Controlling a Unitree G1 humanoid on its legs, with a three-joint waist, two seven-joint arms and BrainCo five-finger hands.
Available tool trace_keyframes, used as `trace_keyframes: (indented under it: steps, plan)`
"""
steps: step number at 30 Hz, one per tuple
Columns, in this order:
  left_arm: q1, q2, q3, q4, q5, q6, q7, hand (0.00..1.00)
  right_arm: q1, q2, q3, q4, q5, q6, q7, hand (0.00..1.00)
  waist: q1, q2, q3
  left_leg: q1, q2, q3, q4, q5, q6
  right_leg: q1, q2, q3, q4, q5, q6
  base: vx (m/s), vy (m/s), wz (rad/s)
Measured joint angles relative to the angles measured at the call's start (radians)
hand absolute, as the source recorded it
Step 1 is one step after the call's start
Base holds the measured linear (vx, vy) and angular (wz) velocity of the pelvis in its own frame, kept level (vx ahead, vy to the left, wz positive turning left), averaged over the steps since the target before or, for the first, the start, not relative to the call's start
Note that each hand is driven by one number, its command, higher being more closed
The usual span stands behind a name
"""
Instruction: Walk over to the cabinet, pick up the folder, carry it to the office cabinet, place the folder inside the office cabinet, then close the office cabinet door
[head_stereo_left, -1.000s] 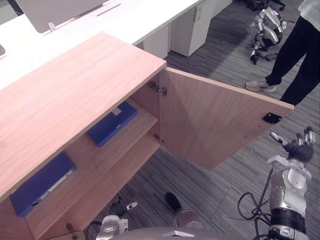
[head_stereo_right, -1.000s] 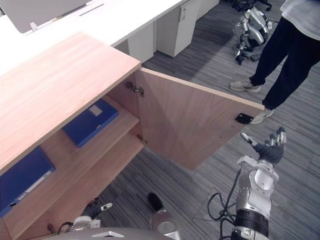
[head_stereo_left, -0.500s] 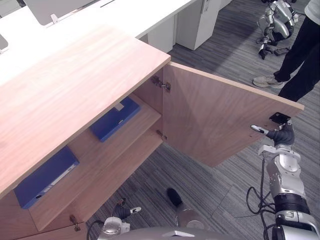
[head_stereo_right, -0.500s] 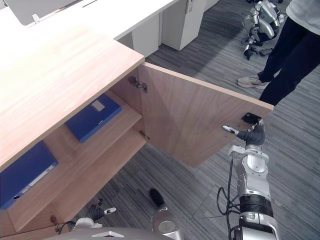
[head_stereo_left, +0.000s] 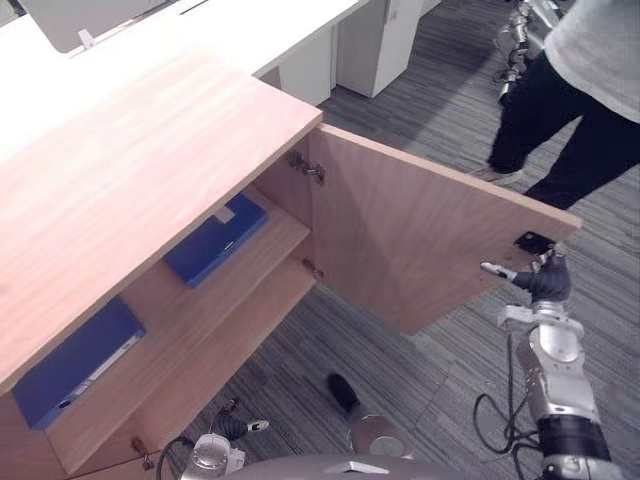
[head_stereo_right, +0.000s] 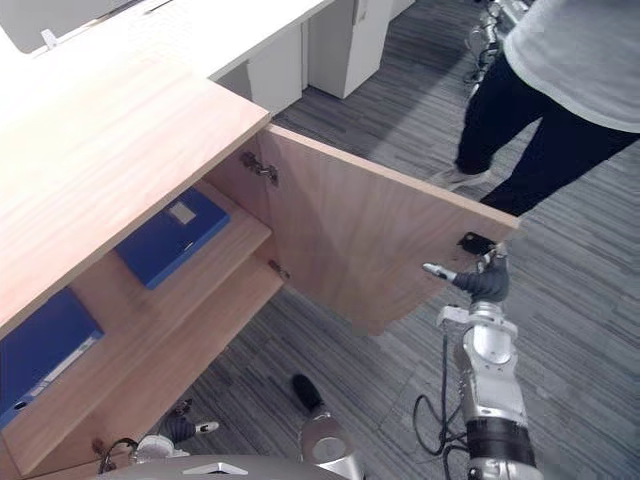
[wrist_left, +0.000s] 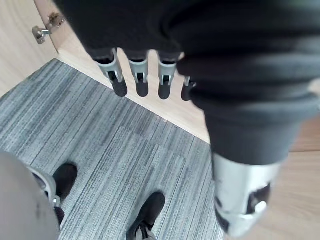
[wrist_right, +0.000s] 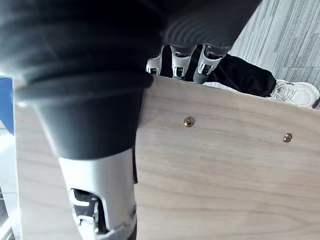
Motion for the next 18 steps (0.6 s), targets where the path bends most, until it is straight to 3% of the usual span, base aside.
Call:
trace_keyframes:
  steps: [4,10,12,18]
  plan:
    - [-0.013,0.002,-0.007,0.025,0.016,0.003,0.007,0.0,0.125,0.053,0.076,-0.132,-0.061,-0.02,0.0,0.0,-0.01,-0.004,0.0,0.012,0.007,-0.025,0.01,-0.009,-0.009,0.004,-0.003,-0.047,0.0,0.016,-0.007,-0.07,-0.107,-0.19]
    - [-0.031,0.019,-0.047,0.046,0.033,0.006,0.016,0.0,0.266,0.096,0.248,-0.194,-0.217,-0.025,0.012,0.0,-0.014,-0.044,-0.014,0.015,0.024,-0.043,0.028,-0.021,-0.02,0.021,0.006,-0.069,0.0,0.021,-0.012,-0.08,-0.099,-0.03]
    - [-0.029,0.028,-0.062,0.047,0.038,0.009,0.02,0.0,0.31,0.097,0.35,-0.249,-0.327,-0.024,0.05,0.0,-0.006,-0.069,-0.017,0.016,0.026,-0.061,0.028,-0.02,-0.02,0.029,0.007,-0.074,0.001,0.024,-0.016,-0.08,-0.09,0.13]
    - [-0.02,0.04,-0.1,0.05,0.074,0.017,0.039,0.0,0.397,0.1,0.569,-0.31,-0.48,-0.033,0.107,0.0,0.027,-0.105,-0.039,0.01,0.023,-0.111,0.031,-0.01,-0.011,0.045,-0.007,-0.116,0.007,0.037,-0.013,-0.04,-0.03,0.19]
